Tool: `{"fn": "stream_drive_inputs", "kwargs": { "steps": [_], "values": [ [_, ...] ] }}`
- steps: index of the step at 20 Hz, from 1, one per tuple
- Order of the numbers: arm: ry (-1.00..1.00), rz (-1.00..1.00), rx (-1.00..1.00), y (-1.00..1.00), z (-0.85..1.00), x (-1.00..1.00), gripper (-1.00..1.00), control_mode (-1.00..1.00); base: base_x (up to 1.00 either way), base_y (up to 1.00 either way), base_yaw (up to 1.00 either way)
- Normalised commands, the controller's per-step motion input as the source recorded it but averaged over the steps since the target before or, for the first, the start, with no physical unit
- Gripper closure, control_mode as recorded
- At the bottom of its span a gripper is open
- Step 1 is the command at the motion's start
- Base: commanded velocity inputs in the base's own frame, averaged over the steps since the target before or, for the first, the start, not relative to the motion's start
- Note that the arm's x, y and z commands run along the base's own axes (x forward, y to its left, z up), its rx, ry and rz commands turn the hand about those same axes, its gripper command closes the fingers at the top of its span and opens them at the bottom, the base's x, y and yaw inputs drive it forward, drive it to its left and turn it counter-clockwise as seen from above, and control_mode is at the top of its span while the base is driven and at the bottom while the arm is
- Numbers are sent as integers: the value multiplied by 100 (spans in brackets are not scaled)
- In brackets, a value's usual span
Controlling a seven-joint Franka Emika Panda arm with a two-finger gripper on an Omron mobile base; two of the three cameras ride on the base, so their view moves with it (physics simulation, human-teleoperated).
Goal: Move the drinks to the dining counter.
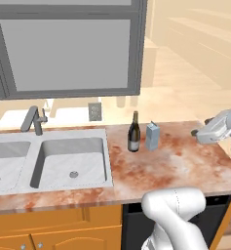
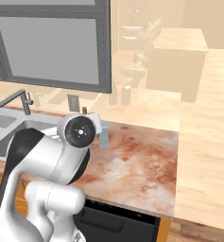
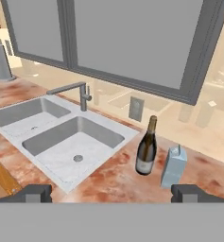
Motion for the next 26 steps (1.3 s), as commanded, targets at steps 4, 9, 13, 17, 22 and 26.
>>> {"fn": "stream_drive_inputs", "kwargs": {
  "steps": [4, 9, 13, 17, 22, 26],
  "values": [
    [1, 0, 0, -4, -8, 45, -100, -100, 0, 0, 0],
    [5, 0, 0, -3, -8, 42, -100, -100, 0, 0, 0],
    [4, 0, 0, -3, -19, 34, -100, -100, 0, 0, 0],
    [0, 1, 0, -15, -43, 26, -100, -100, 0, 0, 0],
    [0, 3, 3, -29, -44, 7, -100, -100, 0, 0, 0],
    [0, 0, 2, -22, -28, 8, -100, -100, 0, 0, 0]
  ]
}}
